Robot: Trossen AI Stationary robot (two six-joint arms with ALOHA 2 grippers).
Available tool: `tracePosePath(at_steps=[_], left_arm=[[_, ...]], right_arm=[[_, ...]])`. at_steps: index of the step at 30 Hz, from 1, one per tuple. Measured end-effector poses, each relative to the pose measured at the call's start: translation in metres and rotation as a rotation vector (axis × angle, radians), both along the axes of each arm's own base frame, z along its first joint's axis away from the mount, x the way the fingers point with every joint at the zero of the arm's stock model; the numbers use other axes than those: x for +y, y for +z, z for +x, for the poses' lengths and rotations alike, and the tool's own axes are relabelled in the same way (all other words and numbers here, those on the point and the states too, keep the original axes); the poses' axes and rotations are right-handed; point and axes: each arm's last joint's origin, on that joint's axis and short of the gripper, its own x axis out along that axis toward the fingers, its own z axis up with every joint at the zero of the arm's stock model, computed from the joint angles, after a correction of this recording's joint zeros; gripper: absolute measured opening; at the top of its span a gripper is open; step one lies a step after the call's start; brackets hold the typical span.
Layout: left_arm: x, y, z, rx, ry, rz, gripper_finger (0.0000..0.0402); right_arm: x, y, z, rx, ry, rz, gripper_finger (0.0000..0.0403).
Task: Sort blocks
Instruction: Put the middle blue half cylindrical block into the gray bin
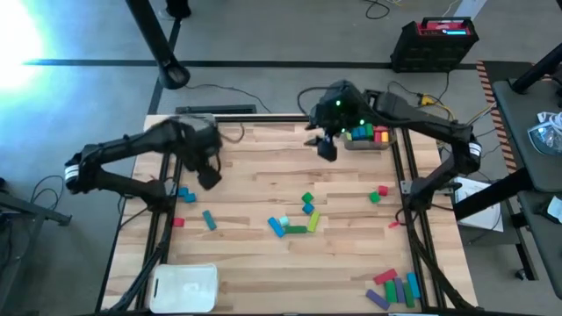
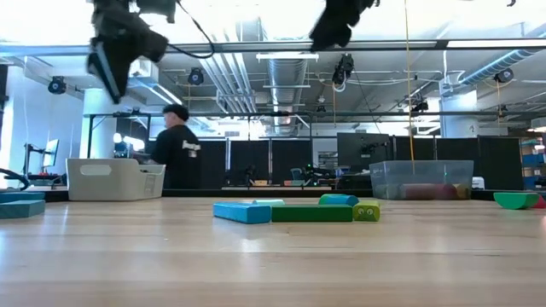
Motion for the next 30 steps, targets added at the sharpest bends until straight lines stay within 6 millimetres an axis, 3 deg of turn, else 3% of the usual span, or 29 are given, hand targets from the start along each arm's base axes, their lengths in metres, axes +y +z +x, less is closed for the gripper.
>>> tracePosePath(at_steps=[6, 11, 17, 23, 30], left_arm=[[-0.024, -0.046, -0.018, 0.139, 0.060, -0.055, 0.0183], [-0.029, -0.086, -0.033, 0.309, -0.015, -0.063, 0.0186], [-0.024, -0.107, -0.019, 0.438, -0.179, -0.079, 0.0210], [-0.021, -0.136, -0.006, 0.590, -0.312, -0.153, 0.0238], [-0.018, -0.163, 0.005, 0.689, -0.331, -0.209, 0.0240]], right_arm=[[0.042, 0.001, 0.029, -0.100, -0.032, 0.130, 0.0233], [0.076, 0.001, 0.042, -0.142, -0.116, 0.152, 0.0233], [0.107, -0.002, 0.047, -0.143, -0.200, 0.171, 0.0233], [0.123, -0.002, 0.047, -0.155, -0.244, 0.140, 0.0233], [0.124, -0.002, 0.046, -0.156, -0.252, 0.128, 0.0233]])
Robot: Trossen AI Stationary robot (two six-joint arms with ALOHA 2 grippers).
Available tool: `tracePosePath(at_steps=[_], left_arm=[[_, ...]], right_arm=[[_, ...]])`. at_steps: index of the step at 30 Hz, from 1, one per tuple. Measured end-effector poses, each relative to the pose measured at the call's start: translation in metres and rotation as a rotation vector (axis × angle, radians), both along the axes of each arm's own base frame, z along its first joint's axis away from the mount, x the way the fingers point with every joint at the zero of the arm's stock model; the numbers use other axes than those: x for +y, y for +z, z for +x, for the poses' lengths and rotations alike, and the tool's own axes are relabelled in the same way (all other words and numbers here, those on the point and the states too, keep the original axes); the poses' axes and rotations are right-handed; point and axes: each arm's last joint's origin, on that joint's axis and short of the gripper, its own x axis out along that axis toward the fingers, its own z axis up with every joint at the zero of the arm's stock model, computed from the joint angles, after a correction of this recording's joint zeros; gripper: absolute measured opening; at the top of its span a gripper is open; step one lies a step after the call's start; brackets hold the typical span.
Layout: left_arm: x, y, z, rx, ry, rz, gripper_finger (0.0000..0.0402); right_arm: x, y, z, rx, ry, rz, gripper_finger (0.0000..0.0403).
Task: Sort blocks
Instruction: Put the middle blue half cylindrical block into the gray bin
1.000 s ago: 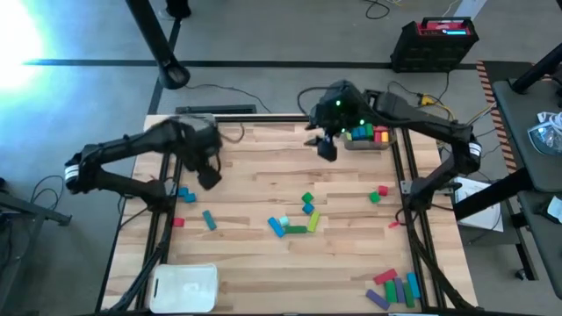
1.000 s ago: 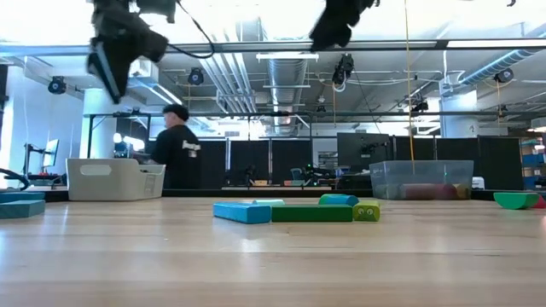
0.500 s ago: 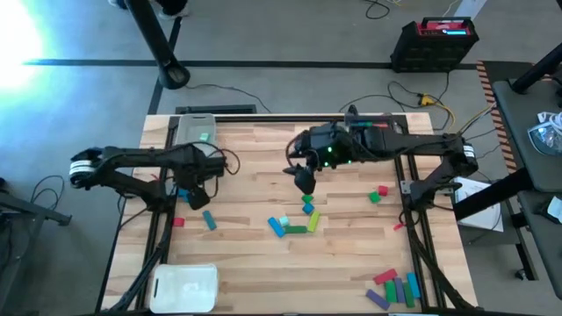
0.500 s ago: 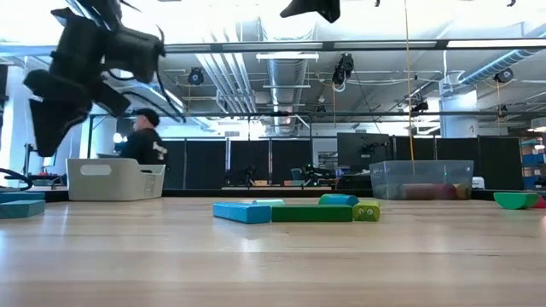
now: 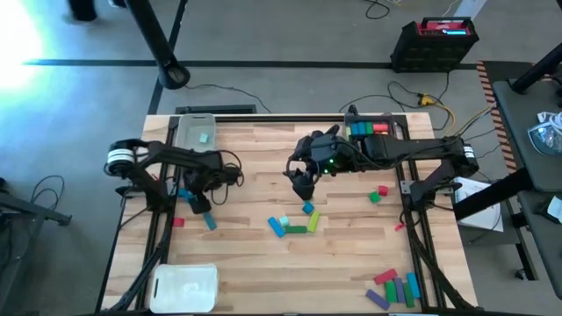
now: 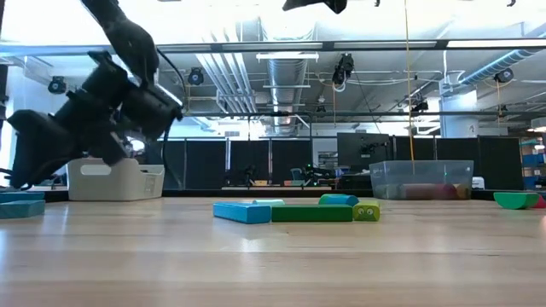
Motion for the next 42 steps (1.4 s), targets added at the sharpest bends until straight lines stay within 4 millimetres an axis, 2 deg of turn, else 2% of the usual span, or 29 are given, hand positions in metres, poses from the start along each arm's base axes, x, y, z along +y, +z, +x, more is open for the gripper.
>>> tracePosePath(at_steps=[12, 15, 21, 25, 28, 32, 38, 42], left_arm=[[0.000, -0.040, 0.009, 0.132, 0.000, -0.070, 0.0231], [0.000, -0.045, 0.010, 0.140, -0.004, -0.067, 0.0205], [0.000, -0.047, 0.010, 0.139, 0.007, -0.081, 0.0118], [0.000, -0.041, 0.011, 0.118, 0.012, -0.073, 0.0114], [0.002, -0.029, 0.016, 0.091, 0.011, -0.047, 0.0114], [0.002, -0.002, 0.024, 0.011, 0.028, -0.044, 0.0119], [0.009, 0.058, 0.037, -0.282, 0.074, -0.057, 0.0125], [0.025, 0.098, 0.040, -0.450, 0.122, 0.008, 0.0125]], right_arm=[[-0.005, -0.002, -0.001, 0.036, 0.023, -0.051, 0.0233], [-0.005, -0.004, -0.003, 0.070, 0.024, -0.052, 0.0233], [-0.005, -0.008, -0.006, 0.120, 0.026, -0.054, 0.0233], [-0.007, -0.008, -0.007, 0.131, 0.037, -0.073, 0.0233], [-0.011, -0.006, -0.009, 0.127, 0.042, -0.091, 0.0233], [-0.019, -0.002, -0.013, 0.119, 0.029, -0.106, 0.0233], [-0.033, 0.004, -0.019, 0.108, 0.009, -0.134, 0.0233], [-0.043, 0.008, -0.022, 0.102, -0.009, -0.149, 0.0233]])
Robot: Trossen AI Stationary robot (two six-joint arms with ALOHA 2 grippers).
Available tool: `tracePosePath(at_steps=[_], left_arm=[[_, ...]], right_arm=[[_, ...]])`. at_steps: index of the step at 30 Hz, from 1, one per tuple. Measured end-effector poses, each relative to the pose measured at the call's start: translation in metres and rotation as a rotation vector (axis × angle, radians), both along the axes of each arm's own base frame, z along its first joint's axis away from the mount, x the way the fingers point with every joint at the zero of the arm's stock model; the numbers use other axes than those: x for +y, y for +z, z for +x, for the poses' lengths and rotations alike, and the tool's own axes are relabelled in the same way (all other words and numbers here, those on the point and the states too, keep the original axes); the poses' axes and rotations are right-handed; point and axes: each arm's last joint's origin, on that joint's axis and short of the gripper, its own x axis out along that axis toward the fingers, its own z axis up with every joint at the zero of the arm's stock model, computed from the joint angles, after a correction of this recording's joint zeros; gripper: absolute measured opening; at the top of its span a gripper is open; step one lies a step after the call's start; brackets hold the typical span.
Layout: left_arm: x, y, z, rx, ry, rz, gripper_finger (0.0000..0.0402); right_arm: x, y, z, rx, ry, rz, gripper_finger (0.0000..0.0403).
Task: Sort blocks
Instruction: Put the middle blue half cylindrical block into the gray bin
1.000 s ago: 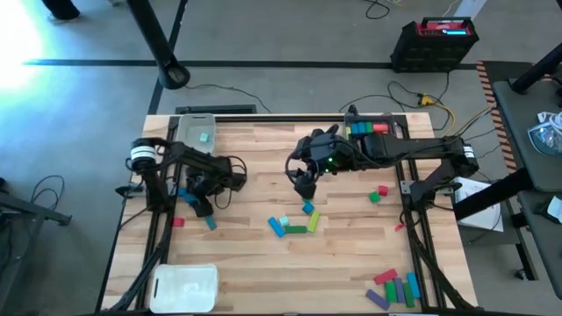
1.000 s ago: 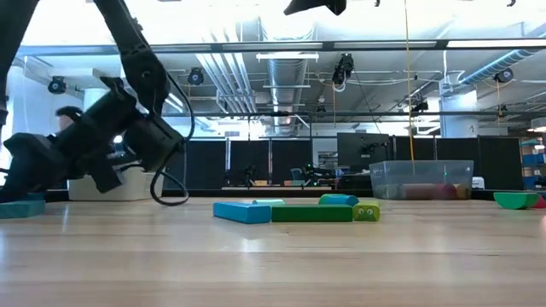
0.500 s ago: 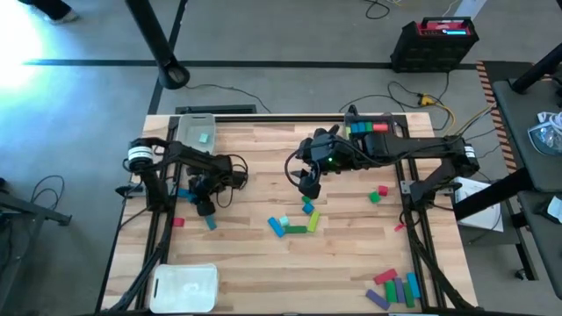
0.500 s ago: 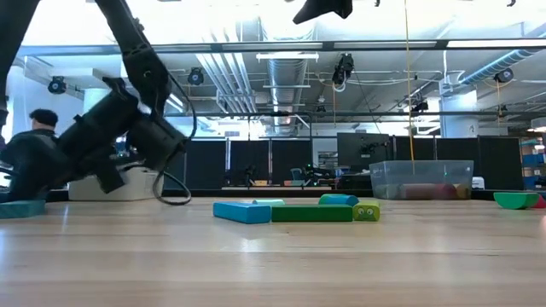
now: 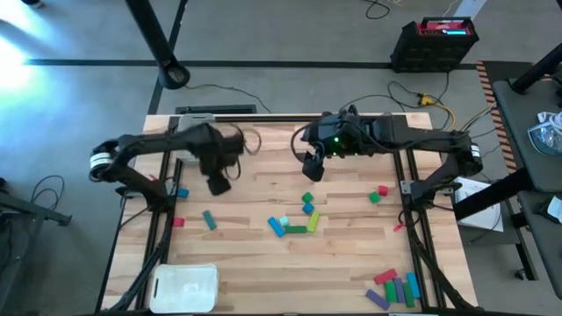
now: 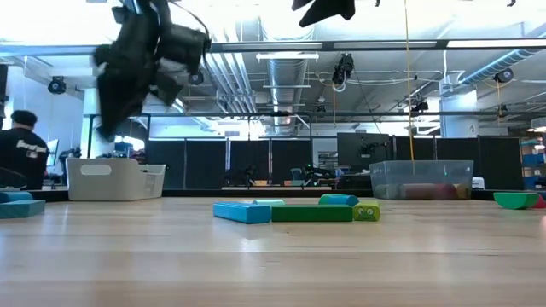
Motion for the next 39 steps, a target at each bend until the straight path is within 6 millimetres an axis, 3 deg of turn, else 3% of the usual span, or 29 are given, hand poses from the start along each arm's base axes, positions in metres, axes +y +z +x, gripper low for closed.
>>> tracePosePath(at_steps=[4, 8, 14, 18, 30, 39], left_arm=[[0.032, 0.030, -0.003, -0.102, 0.122, 0.087, 0.0125], [0.076, 0.044, -0.012, -0.127, 0.271, 0.129, 0.0126], [0.151, 0.030, -0.038, -0.031, 0.509, 0.165, 0.0122], [0.187, 0.009, -0.050, 0.041, 0.611, 0.140, 0.0119], [0.228, -0.053, -0.066, 0.196, 0.703, 0.012, 0.0117], [0.246, -0.068, -0.094, 0.213, 0.802, -0.026, 0.0116]], right_arm=[[-0.009, 0.001, -0.001, -0.008, -0.018, -0.010, 0.0233], [-0.015, 0.002, -0.002, -0.010, -0.037, -0.012, 0.0233], [-0.017, 0.002, -0.002, -0.017, -0.054, 0.000, 0.0233], [-0.017, 0.002, -0.002, -0.018, -0.060, 0.009, 0.0233], [-0.016, -0.001, -0.004, 0.007, -0.068, 0.025, 0.0233], [-0.016, -0.003, -0.005, 0.033, -0.068, 0.029, 0.0233]])
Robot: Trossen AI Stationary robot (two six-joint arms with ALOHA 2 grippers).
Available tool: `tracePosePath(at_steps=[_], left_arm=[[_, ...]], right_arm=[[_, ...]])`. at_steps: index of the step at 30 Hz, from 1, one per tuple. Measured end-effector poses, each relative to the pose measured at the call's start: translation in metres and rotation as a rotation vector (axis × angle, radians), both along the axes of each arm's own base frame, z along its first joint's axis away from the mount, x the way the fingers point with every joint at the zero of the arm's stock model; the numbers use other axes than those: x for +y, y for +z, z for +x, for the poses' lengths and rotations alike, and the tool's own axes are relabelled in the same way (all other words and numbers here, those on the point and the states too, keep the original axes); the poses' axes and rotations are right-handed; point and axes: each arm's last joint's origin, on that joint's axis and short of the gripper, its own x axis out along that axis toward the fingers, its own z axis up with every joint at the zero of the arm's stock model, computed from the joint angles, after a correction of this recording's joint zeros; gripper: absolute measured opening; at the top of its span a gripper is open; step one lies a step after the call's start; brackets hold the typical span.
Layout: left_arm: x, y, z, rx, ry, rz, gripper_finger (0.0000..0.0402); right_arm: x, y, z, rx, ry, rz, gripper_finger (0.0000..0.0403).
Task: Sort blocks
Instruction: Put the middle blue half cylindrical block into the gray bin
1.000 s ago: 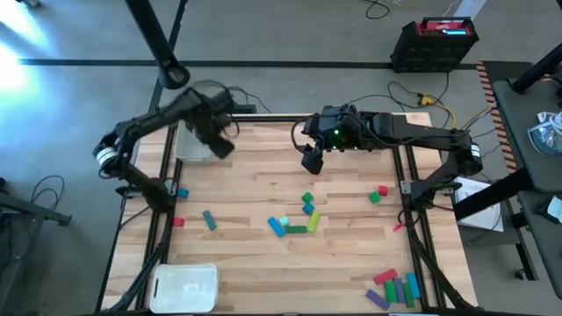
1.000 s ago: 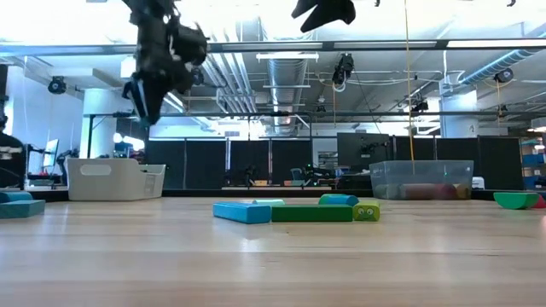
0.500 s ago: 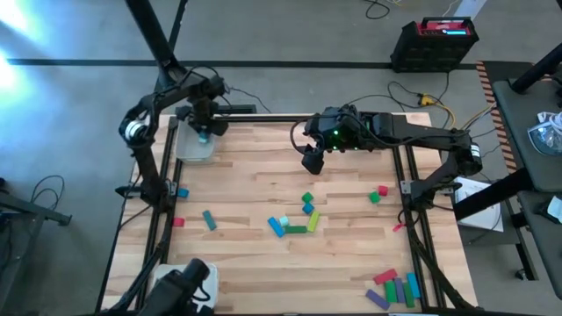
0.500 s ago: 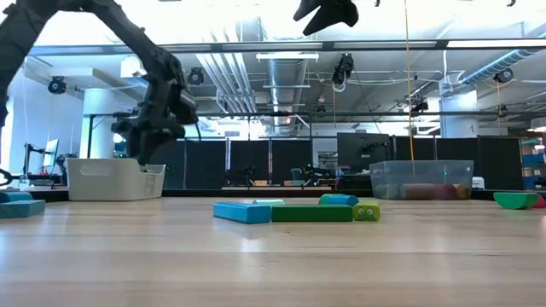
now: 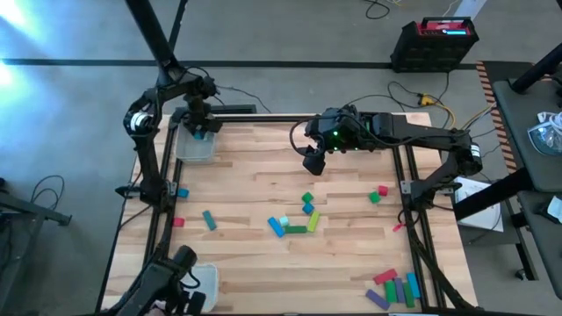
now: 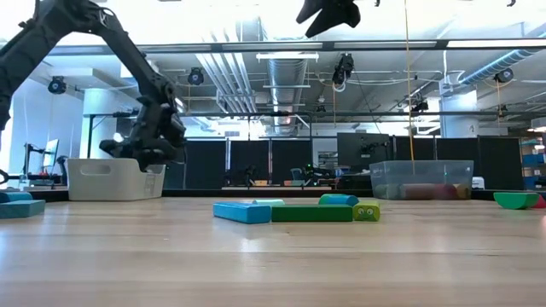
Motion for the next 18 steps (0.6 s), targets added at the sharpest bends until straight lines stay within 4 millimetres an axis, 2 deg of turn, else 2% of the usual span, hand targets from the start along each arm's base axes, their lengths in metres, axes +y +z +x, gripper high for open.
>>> tracePosePath(at_steps=[6, 18], left_arm=[[0.010, -0.002, -0.010, -0.010, 0.083, 0.063, 0.0116], [0.019, -0.004, -0.013, -0.026, 0.176, 0.150, 0.0116]], right_arm=[[0.000, 0.000, 0.000, 0.002, 0.000, 0.000, 0.0233], [0.000, 0.000, 0.000, 0.001, -0.006, 0.008, 0.0233]])
